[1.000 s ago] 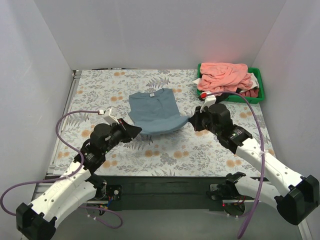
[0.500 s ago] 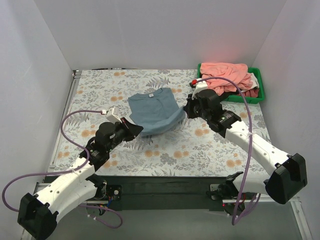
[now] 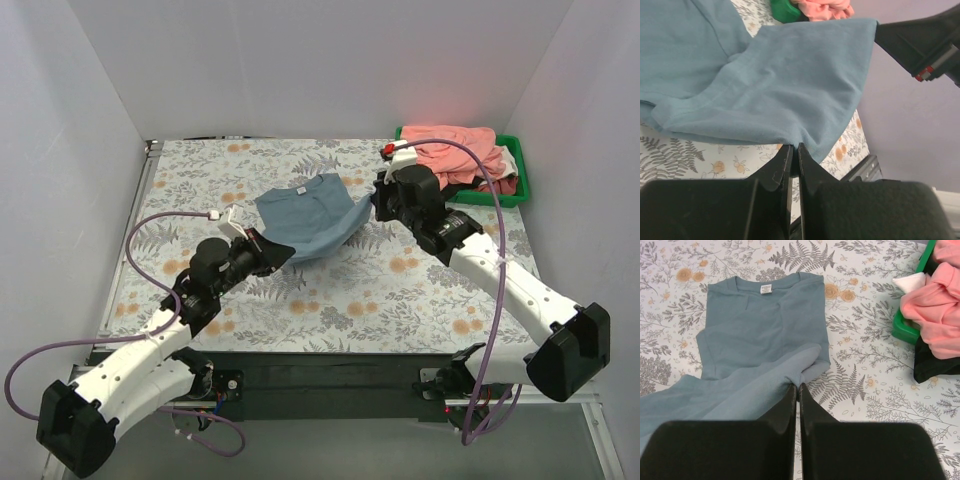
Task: Fold and stack the t-shirts
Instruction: Fold the tshirt
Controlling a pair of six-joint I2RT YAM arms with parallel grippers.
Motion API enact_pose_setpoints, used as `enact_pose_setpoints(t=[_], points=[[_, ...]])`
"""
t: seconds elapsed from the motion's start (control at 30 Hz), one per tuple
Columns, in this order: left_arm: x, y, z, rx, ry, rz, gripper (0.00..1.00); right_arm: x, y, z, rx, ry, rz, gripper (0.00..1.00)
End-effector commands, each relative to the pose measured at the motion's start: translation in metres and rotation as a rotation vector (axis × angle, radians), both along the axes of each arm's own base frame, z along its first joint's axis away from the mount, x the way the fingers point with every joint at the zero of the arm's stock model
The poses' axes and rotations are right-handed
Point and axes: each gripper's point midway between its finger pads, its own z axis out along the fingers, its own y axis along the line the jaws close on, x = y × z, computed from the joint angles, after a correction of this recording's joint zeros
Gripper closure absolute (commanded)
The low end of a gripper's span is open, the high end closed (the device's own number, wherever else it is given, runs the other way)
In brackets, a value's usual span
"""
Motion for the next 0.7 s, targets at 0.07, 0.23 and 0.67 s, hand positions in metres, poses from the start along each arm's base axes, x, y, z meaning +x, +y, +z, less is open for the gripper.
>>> enact_pose_setpoints(t=[0.07,0.23,0.67], points=[[-0.02,-0.011,0.044,-0.084,-0.088,-0.114,1.0,0.003,-0.01,0.055,0.055,-0.134,-0.043,0.99],[-0.035,-0.016,0.054,-0.12,-0.089,-0.171,1.0,-0.009,-0.023,0.061,0.065,-0.144,-0.07,0.99],[-0.028,-0.022,0.042,-0.129,-0.077,-0.142,1.0,-0.006,-0.037,0.071,0.039,-0.179,-0.13,0.99]])
